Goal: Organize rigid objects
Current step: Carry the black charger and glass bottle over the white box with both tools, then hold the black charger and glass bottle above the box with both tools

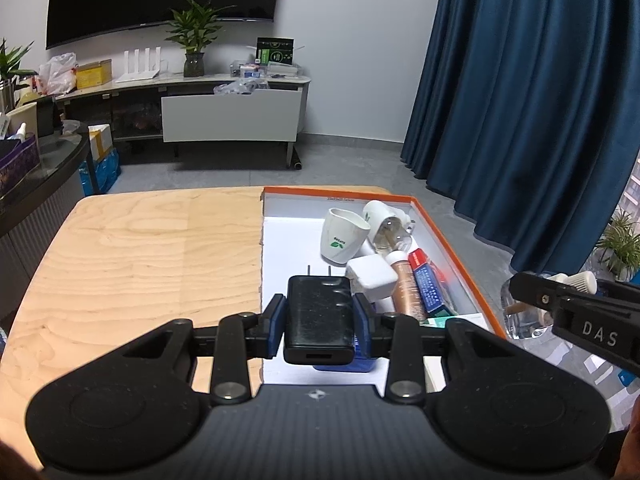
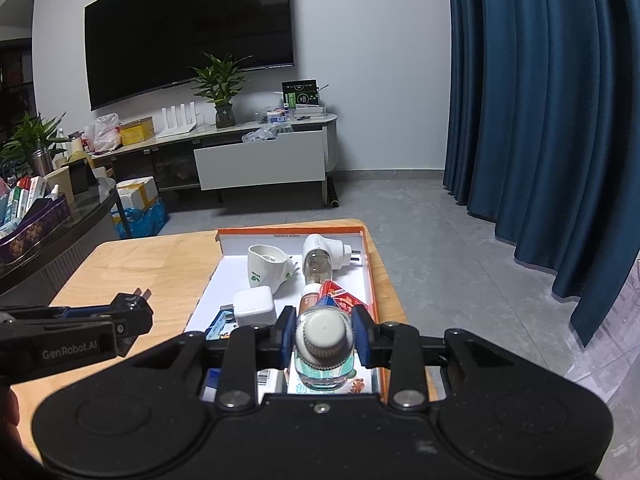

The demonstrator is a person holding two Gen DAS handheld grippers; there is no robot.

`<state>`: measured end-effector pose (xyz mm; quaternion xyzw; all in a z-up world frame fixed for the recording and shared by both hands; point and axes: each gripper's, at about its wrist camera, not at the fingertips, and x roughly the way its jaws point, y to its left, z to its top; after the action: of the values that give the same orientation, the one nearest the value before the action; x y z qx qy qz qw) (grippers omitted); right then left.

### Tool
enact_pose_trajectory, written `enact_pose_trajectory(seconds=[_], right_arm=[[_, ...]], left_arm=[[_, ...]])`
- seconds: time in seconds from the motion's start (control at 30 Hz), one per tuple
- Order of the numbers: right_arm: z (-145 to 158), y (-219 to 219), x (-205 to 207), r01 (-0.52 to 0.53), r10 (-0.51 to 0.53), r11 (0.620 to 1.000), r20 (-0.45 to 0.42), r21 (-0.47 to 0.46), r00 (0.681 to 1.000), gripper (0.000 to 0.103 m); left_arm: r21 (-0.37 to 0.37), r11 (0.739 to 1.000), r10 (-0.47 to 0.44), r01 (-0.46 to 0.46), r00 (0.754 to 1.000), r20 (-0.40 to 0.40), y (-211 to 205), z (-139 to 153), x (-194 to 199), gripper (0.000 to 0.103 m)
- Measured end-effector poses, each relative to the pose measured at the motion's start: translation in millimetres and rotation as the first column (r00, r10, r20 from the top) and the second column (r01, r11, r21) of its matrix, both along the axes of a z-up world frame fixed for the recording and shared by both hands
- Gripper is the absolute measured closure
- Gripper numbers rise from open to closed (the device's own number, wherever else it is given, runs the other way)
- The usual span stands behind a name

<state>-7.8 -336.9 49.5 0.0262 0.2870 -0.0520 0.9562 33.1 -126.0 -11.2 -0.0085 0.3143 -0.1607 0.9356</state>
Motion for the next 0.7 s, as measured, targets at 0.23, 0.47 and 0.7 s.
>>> enact_pose_trajectory(seconds=[0.23,0.47,0.7], right_arm=[[-3.8,-1.2,7.3,-0.007,0.007,1.0,-0.012,0.002,1.0,0.066],[-11.3,-2.5,13.1,-0.011,0.011,1.0,-0.029,0.008,1.0,0.065],[-12.0,-5.0,16.4,-0.009,0.009,1.0,-0.036,0.008,0.999,0.065]], left_arm=[[0.008,1.0,-0.005,0.005,1.0,-0.023,-3.8,-7.7,2.6,0.067],[0.016,1.0,-0.023,0.023,0.999,-0.04,-10.9,-14.8,-0.8,0.067],[0.034,0.999,-0.041,0.043,0.998,-0.046,-18.1,-19.5,-5.0,0.067]])
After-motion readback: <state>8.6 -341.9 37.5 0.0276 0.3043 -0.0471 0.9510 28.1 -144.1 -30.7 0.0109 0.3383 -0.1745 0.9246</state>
